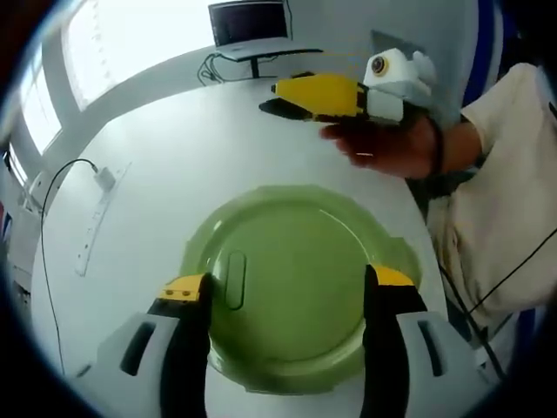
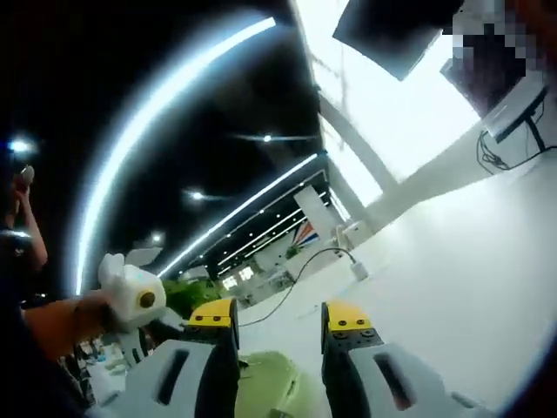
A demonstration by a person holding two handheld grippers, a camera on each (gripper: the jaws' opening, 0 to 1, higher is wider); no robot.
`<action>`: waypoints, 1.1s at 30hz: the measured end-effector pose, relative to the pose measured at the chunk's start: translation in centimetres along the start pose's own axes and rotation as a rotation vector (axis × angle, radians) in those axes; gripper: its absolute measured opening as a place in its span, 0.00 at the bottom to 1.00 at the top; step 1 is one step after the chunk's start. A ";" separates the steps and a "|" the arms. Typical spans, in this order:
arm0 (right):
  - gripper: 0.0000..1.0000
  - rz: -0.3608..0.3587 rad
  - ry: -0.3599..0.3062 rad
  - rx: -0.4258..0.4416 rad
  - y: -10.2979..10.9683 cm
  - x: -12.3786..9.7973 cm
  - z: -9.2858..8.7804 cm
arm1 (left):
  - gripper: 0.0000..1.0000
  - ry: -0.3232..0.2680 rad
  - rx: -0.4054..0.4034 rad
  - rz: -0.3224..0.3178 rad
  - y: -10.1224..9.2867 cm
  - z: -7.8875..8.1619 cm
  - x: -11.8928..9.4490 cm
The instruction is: Open container latches remove lid place lid upside down on tabletop take tomato from container place on tabletop
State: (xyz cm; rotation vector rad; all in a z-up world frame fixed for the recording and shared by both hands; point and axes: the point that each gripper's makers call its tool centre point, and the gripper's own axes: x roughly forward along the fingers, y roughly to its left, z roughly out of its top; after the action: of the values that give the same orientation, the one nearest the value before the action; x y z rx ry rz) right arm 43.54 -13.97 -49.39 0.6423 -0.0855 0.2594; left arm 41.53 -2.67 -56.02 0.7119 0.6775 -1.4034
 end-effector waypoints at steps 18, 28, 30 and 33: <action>0.34 -0.150 0.035 0.355 -2.0 -0.6 -3.7 | 0.64 -0.019 -0.008 0.001 0.0 0.0 0.1; 0.43 -0.195 0.032 0.548 -3.5 -0.5 -5.2 | 0.64 -0.010 -0.006 0.001 -0.9 0.5 0.3; 0.42 -0.201 0.038 0.561 -3.6 -0.4 -5.5 | 0.64 -0.010 -0.007 0.000 -0.4 0.3 0.2; 0.41 -0.215 0.050 0.580 -3.8 -0.4 -6.1 | 0.64 -0.010 -0.005 0.000 -0.4 0.3 0.2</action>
State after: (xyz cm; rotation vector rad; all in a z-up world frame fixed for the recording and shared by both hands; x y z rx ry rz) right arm 44.13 -13.33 -56.52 1.2120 0.1122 0.0884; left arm 41.10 -3.01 -56.01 0.7001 0.6729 -1.4042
